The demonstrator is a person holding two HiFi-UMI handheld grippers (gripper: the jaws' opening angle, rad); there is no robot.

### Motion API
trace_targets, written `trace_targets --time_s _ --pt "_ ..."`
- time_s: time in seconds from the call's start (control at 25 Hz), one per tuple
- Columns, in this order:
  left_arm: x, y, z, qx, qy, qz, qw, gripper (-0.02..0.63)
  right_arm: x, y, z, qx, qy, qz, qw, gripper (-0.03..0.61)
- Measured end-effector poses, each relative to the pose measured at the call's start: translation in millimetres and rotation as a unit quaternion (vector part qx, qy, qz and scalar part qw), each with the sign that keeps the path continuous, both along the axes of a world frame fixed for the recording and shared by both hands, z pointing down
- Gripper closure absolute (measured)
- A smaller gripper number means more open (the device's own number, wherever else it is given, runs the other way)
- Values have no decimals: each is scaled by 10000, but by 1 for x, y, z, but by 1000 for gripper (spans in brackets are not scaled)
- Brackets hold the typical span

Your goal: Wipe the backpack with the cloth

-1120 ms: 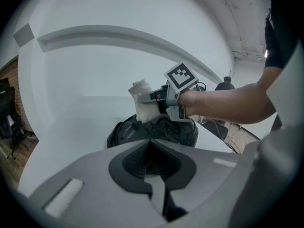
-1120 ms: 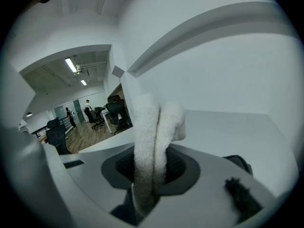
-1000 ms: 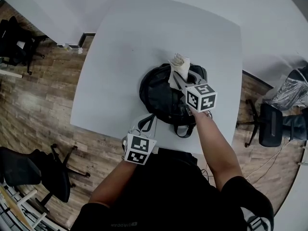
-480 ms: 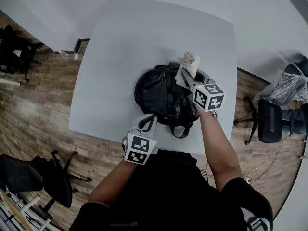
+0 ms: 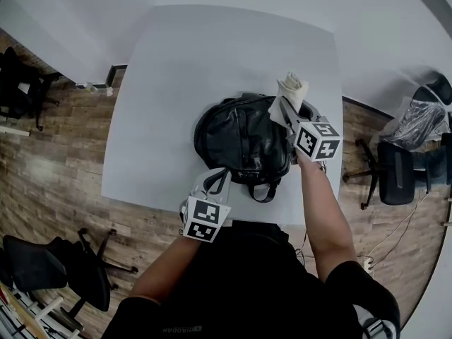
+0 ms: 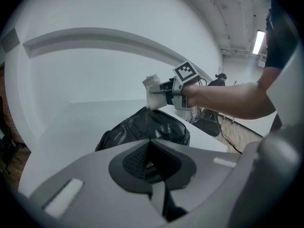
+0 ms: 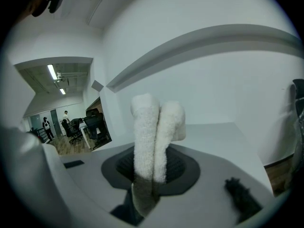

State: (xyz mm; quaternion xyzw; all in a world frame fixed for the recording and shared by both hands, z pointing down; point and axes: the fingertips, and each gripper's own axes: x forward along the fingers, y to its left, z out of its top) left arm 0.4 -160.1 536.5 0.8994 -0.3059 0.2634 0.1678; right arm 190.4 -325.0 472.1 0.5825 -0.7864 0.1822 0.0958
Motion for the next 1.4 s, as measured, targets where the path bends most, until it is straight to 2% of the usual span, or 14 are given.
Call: trace_targets --time_s 0.44,0.76,1.04,1.4 --pt "-2 6 -7 103 42 43 9999 607 32 14 -14 136 183 380 9990 485" --pt "-10 6 -20 223 111 4 9997 607 18 26 -29 314 129 365 9988 485" --pt "-28 9 -18 250 201 -236 9992 606 -37 41 -26 390 -220 -42 9990 485" --pt "-65 12 -14 190 142 -635 9977 607 -152 50 24 -124 -497 -1013 9935 485"
